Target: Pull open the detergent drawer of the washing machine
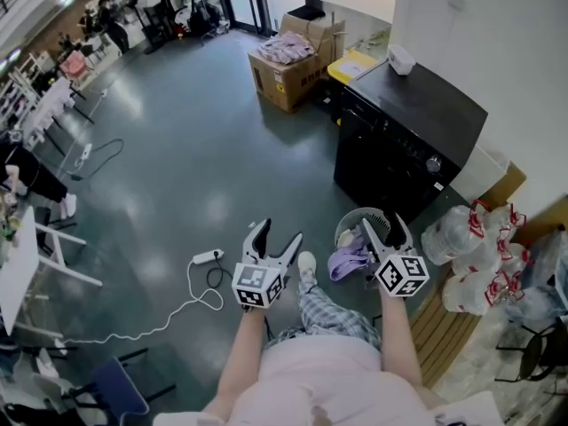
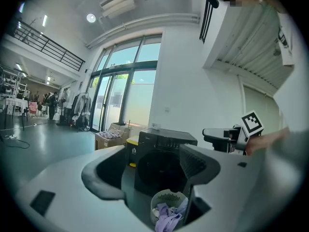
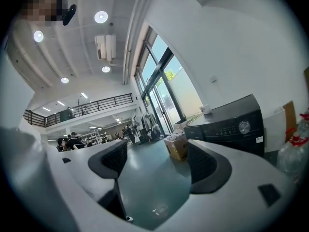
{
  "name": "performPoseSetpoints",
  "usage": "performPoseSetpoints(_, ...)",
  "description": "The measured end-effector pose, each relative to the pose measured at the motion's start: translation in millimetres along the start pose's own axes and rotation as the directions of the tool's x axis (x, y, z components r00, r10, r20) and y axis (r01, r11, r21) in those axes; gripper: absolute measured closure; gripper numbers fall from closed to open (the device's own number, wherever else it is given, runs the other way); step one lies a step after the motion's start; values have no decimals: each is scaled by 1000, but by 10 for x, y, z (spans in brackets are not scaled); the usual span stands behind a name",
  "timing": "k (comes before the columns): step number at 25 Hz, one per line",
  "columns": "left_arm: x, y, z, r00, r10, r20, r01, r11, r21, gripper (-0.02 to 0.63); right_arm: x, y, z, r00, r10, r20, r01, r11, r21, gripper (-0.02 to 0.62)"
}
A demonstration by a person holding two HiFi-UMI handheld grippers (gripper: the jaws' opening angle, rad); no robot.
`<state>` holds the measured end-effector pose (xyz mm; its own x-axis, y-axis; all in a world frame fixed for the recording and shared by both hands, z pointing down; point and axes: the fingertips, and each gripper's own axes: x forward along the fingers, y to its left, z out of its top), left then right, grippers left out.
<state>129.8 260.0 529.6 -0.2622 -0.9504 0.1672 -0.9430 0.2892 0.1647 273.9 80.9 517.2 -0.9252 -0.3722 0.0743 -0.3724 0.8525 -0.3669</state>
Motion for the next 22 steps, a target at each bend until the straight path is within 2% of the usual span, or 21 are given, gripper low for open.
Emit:
performPoseSetpoints(3, 199, 210, 43, 1000, 5, 1, -5, 1000, 6, 265, 308, -143, 19, 1000, -20, 9, 20, 1000, -6, 210)
performPoseSetpoints(6, 532, 459, 58, 1000, 5, 5, -5, 1000, 19, 265, 744, -287, 52, 1000, -25, 17, 26, 998, -52, 210)
performPoseSetpoints(10, 1186, 896, 118, 1000, -9, -21, 11, 998, 63, 265, 1450, -507, 69, 999, -45, 14, 46, 996, -75, 210)
performPoseSetpoints(14, 1904, 1273, 428, 999, -34, -15, 35, 997, 65, 265, 2113, -727, 264, 997, -77, 17, 78, 994, -72, 210)
performPoseSetpoints(19, 2878, 1605, 751, 996, -89, -15, 89, 994, 60, 265, 2837, -1042, 452, 992, -121, 20, 122, 988, -99, 210)
performPoseSetpoints(22, 3364, 1706, 822, 992, -126, -27, 127, 990, 58, 265, 3162, -1277, 507, 988, -152, 10, 153, 983, -101, 210)
